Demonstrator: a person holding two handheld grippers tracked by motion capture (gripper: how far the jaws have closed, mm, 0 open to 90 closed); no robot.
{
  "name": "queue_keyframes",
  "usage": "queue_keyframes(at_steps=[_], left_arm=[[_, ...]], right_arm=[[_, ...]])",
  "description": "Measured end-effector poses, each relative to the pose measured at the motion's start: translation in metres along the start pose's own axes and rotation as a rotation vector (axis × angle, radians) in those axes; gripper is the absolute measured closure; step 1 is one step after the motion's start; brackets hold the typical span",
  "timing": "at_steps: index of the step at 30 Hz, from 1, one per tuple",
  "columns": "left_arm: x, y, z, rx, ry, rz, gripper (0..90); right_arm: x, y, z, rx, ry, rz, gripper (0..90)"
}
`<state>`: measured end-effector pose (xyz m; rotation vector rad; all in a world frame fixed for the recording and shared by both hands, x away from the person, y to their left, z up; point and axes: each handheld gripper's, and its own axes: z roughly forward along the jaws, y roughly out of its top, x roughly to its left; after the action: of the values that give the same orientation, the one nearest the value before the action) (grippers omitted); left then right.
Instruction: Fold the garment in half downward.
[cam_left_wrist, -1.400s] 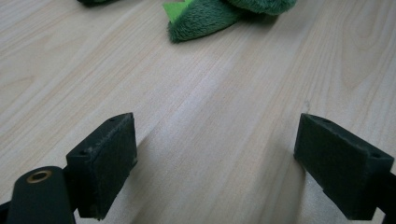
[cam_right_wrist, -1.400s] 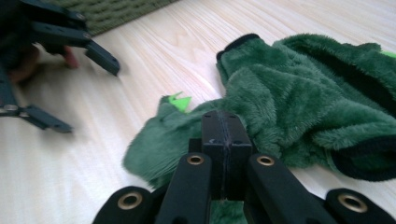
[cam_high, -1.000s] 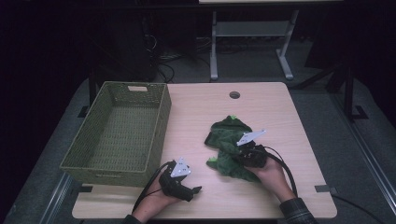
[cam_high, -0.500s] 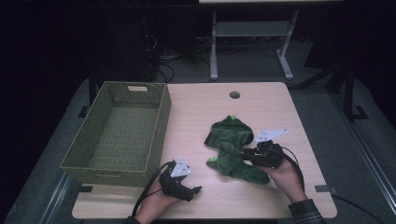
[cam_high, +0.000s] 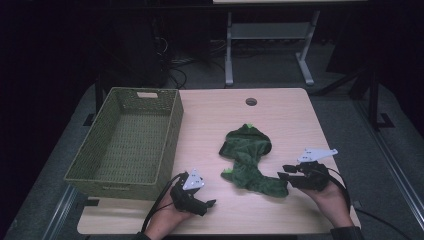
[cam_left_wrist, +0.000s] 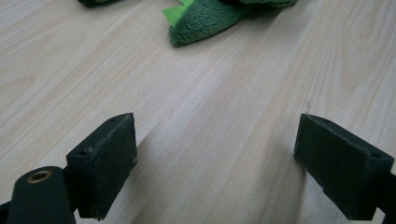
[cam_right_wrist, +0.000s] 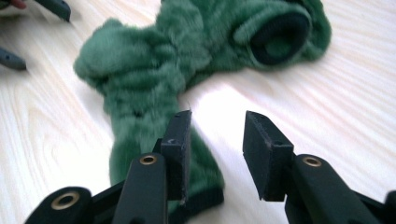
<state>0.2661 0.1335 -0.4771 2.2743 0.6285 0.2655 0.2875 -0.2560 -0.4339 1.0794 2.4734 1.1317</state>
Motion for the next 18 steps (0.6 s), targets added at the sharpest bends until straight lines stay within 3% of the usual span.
queue_keyframes(at_steps=[10, 18], left_arm=[[0.0, 0.0, 0.0, -0.005, 0.0, -0.005, 12.4], [0.0, 0.0, 0.0, -0.004, 0.0, -0.004, 12.4]], right_arm=[[0.0, -0.034, -0.022, 0.007, -0.018, 0.03, 59.4], [0.009, -0.053, -0.024, 0.021, 0.025, 0.044, 59.2]])
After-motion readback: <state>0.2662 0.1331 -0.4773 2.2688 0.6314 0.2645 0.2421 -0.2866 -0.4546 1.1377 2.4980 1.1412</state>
